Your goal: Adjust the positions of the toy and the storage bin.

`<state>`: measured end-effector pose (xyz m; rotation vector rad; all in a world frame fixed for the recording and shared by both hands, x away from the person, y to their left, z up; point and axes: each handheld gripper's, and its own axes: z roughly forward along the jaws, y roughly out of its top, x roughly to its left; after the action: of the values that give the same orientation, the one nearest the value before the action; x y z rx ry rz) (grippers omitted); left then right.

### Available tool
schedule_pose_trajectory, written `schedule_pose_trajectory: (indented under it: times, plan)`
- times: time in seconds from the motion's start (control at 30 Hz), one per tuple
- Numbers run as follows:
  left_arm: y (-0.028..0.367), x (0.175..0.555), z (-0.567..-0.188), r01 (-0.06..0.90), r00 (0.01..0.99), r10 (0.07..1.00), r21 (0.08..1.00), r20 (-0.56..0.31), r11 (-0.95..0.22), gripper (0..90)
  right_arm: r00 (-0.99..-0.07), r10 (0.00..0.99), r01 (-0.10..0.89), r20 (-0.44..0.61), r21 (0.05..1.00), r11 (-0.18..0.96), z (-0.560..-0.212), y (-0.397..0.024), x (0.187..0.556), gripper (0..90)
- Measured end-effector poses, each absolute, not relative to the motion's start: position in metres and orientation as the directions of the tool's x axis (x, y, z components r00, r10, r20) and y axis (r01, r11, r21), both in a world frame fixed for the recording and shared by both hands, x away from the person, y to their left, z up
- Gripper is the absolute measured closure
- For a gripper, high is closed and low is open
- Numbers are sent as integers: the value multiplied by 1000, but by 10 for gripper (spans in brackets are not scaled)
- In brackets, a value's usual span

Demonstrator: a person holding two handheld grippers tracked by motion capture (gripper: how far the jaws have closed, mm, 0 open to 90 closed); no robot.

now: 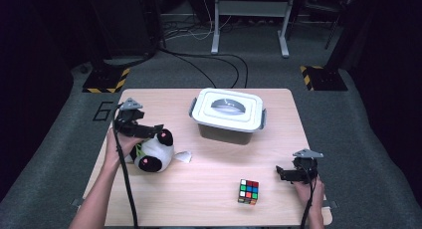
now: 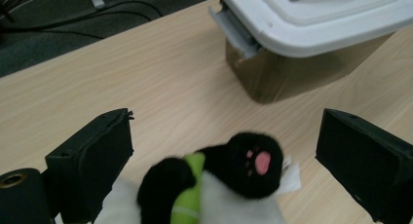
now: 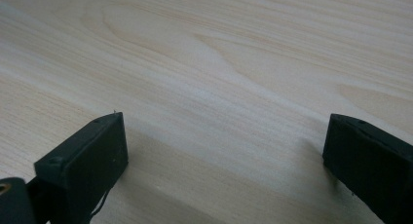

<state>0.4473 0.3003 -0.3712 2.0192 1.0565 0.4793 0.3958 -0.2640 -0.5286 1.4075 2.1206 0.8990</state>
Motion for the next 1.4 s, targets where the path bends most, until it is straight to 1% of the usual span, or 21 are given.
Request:
schedule_pose_trajectory:
  times: [0.2,0.23,0.3,0.37,0.43,0.47,0.5,0.53,0.57,0.6,0.63,0.67,0.73,0.83,1.07,1.4]
  plan:
    - [326,434,-391,560,535,844,764,-38,-321,55,-387,922,637,-5,721,271,-529,-264,396,18]
    - [330,432,-396,568,529,847,761,-48,-312,67,-386,922,638,-4,721,270,-529,-264,396,17]
    - [336,430,-405,585,527,848,748,-56,-314,149,-387,922,638,-4,720,272,-529,-264,396,18]
    - [338,429,-413,593,520,852,742,-59,-311,160,-386,922,638,-4,722,270,-529,-264,396,17]
    - [339,428,-420,603,522,850,735,-68,-311,271,-386,922,638,-6,721,271,-529,-264,396,18]
    - [338,428,-423,604,532,843,732,-75,-316,285,-387,922,638,-4,721,271,-529,-264,396,18]
    - [335,428,-427,605,547,834,722,-71,-335,332,-387,922,638,-4,721,271,-529,-264,396,18]
    - [333,428,-430,606,550,833,716,-64,-346,427,-386,923,638,-6,721,271,-529,-264,396,17]
    - [333,427,-433,602,547,834,726,-70,-333,444,-387,922,639,-4,720,271,-529,-264,396,17]
    - [333,426,-435,599,552,830,734,-87,-321,512,-386,922,638,-4,720,271,-529,-264,396,17]
    - [334,425,-436,608,533,840,735,-98,-300,577,-385,923,639,-5,720,271,-529,-264,396,17]
    - [334,425,-437,613,523,845,737,-110,-284,663,-386,923,638,-5,721,270,-529,-264,396,18]
    - [333,423,-436,607,517,851,742,-97,-285,734,-385,923,638,-6,721,271,-529,-264,396,18]
    - [329,420,-434,581,515,855,757,-57,-299,748,-387,922,639,-4,720,272,-529,-264,396,18]
    - [329,427,-426,569,512,858,768,-51,-294,755,-386,922,639,-3,720,270,-529,-264,396,18]
    - [318,448,-406,551,481,876,788,-29,-276,754,-388,922,639,-4,720,272,-529,-264,396,18]
